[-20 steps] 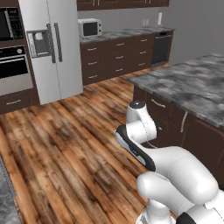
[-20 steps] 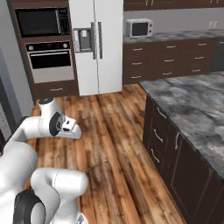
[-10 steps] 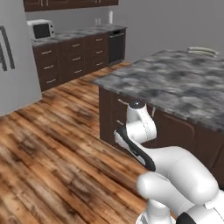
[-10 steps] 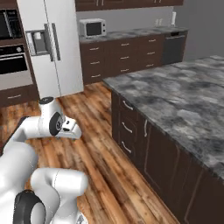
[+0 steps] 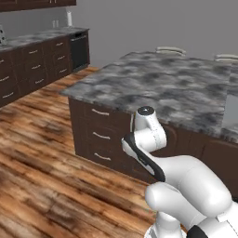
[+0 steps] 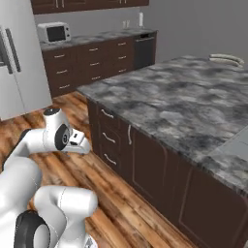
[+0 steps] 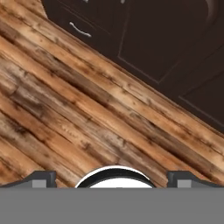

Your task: Four empty soda cans are scattered around the kitchen. Gather all the cans and cluster them next to the stove for recycling.

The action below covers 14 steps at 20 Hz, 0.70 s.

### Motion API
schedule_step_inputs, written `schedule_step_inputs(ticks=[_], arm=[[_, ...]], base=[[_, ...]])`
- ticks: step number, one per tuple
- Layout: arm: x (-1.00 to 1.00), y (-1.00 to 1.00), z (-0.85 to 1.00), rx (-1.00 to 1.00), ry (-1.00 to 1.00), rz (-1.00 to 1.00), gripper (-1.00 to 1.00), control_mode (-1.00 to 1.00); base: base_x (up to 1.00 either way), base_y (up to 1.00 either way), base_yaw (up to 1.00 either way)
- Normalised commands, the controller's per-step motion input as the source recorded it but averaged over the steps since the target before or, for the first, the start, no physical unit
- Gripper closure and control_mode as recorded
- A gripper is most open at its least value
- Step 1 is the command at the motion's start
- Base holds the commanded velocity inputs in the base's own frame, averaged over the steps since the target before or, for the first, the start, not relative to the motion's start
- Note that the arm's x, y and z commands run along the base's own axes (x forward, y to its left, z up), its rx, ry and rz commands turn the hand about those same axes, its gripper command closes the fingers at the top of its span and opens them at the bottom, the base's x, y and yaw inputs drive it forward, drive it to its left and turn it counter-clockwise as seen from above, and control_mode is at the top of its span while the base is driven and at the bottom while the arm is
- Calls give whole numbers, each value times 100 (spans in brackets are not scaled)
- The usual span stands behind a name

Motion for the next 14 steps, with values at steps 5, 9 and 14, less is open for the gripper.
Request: schedule_step_inputs(ticks=[5, 9, 14], arm=[[0, 0, 0, 0, 0, 0, -100, 100], [0, 0, 0, 0, 0, 0, -100, 100], [0, 0, 0, 0, 0, 0, -100, 100]], base=[[0, -62, -33], [1, -67, -31], [0, -66, -32]])
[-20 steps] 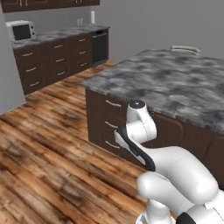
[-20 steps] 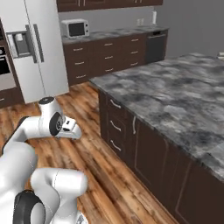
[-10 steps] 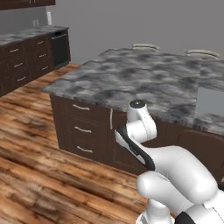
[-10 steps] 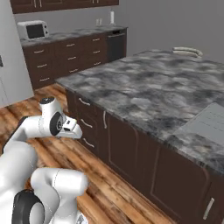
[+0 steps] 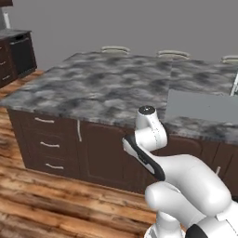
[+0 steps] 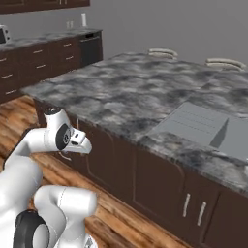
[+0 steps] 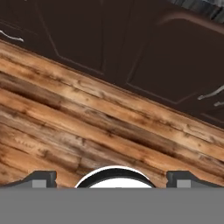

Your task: Four empty soda cans are scattered around the kitchen. Gather all the cans and cluster them next to the stove for recycling.

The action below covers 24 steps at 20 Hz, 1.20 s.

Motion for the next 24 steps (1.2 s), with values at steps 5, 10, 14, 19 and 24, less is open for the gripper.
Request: schedule_step_inputs(ticks=[5, 10, 14, 19, 24], arm=[[0, 0, 0, 0, 0, 0, -100, 100], [0, 0, 0, 0, 0, 0, -100, 100], [0, 0, 0, 0, 0, 0, -100, 100], [0, 0, 0, 0, 0, 0, -100, 100], [0, 0, 0, 0, 0, 0, -100, 100]], base=[[0, -64, -33], [0, -63, -33], [0, -68, -31], [9, -76, -24], [10, -80, -20]])
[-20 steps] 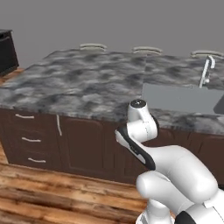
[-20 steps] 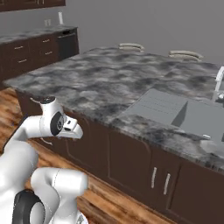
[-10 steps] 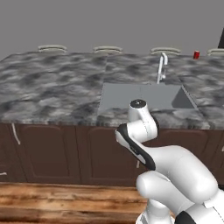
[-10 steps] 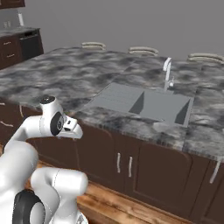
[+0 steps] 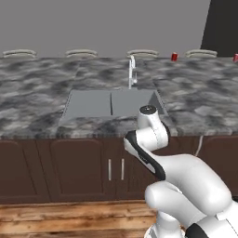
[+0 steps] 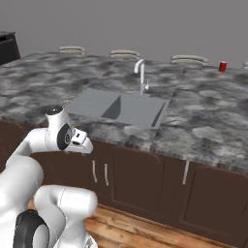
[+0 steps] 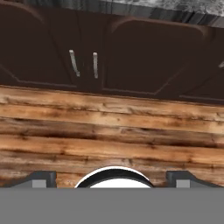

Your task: Four empty soda cans are scattered around the kitchen. Gather all the cans and cluster them next to the stove for recycling.

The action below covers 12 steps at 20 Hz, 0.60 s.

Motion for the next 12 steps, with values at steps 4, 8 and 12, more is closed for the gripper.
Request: schedule_step_inputs(ticks=[4, 8, 12], arm=[[0, 0, 0, 0, 0, 0, -100, 100], [0, 0, 0, 0, 0, 0, -100, 100], [0, 0, 0, 0, 0, 0, -100, 100]], base=[[4, -78, -24], [28, -84, -15], [54, -53, -5]])
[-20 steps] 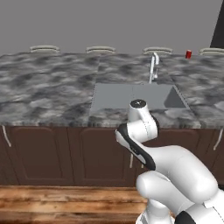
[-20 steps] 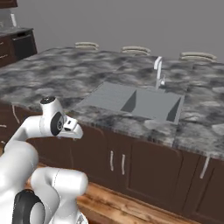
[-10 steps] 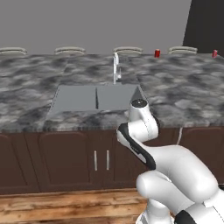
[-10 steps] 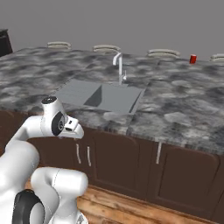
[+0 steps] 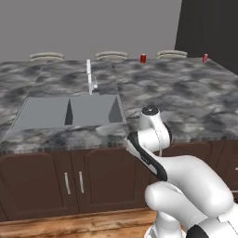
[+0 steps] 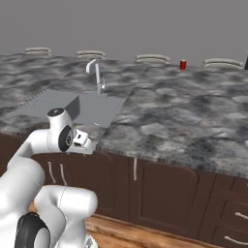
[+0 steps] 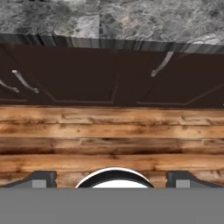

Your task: Four empty soda cans are scattered around the kitchen. Gather all the cans and cluster them next to the stove for recycling.

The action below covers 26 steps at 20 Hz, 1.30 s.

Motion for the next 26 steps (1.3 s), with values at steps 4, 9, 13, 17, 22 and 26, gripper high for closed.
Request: schedule_step_inputs(ticks=[4, 9, 13, 17, 22, 26], arm=[[0, 0, 0, 0, 0, 0, -100, 100], [0, 0, 0, 0, 0, 0, -100, 100], [0, 0, 0, 0, 0, 0, -100, 100], [0, 0, 0, 0, 0, 0, -100, 100], [0, 0, 0, 0, 0, 0, -100, 100], [0, 0, 0, 0, 0, 0, -100, 100]], base=[[13, -91, -16], [18, -89, -1], [12, -94, 0], [0, 15, -3], [10, 94, -12], [6, 100, -6]])
